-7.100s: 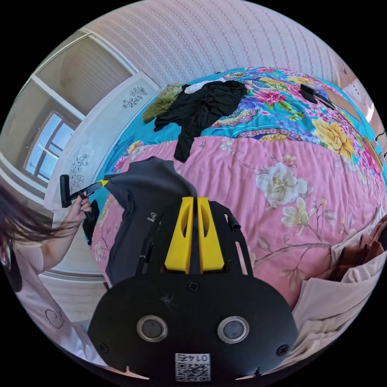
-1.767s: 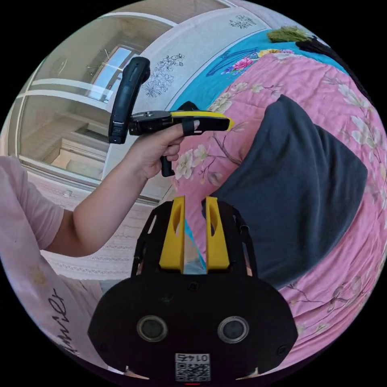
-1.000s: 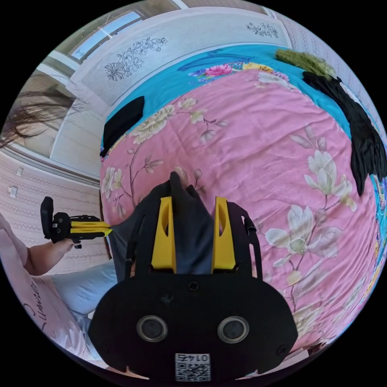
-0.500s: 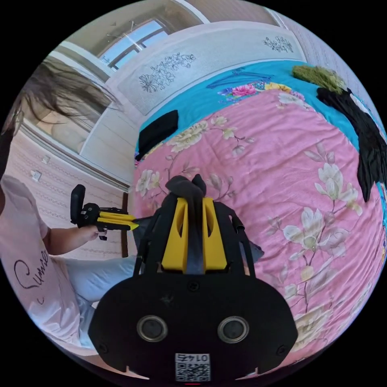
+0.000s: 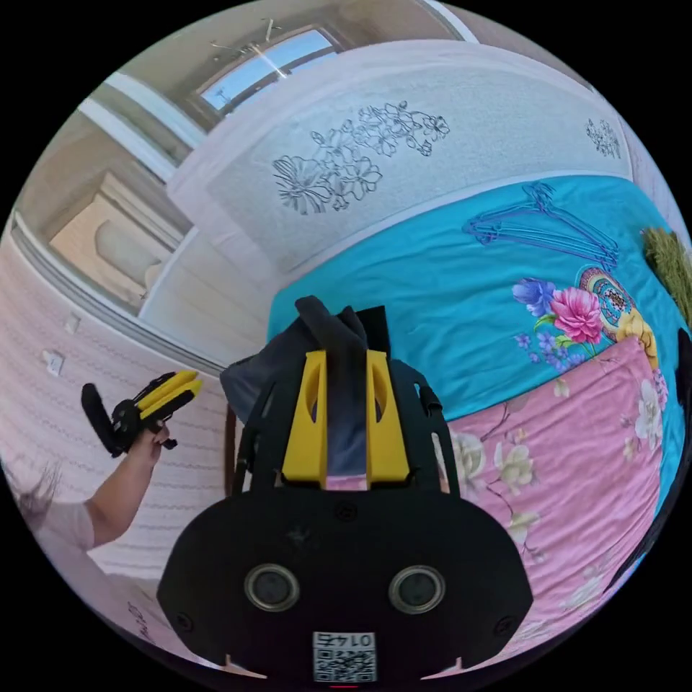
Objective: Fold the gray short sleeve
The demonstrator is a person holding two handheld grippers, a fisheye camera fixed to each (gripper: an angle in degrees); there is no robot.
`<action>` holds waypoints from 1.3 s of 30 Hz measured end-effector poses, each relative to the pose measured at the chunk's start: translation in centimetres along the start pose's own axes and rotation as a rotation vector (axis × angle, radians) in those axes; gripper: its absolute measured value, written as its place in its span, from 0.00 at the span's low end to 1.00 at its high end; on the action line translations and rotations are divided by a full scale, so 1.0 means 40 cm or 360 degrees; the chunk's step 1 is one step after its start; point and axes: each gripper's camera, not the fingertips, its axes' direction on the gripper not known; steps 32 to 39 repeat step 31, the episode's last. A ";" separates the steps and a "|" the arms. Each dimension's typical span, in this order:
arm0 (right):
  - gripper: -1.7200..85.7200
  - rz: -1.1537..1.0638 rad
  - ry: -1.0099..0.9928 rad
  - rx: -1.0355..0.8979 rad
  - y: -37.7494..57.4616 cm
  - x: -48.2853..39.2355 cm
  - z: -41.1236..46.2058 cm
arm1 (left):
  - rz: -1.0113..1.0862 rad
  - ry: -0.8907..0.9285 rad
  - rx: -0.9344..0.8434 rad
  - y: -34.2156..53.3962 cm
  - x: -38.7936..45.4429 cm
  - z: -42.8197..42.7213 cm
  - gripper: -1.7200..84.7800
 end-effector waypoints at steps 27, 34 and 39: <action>0.12 0.1001 0.1293 0.0344 2.217 -0.697 -0.845 | 0.1255 0.1640 0.0882 1.004 0.941 -0.669 0.09; 0.18 0.1320 0.1476 0.0454 2.478 -0.915 -0.849 | 0.1268 0.1810 0.0904 1.110 0.932 -0.732 0.10; 0.18 0.1320 0.1476 0.0454 2.478 -0.915 -0.849 | 0.1268 0.1810 0.0904 1.110 0.932 -0.732 0.10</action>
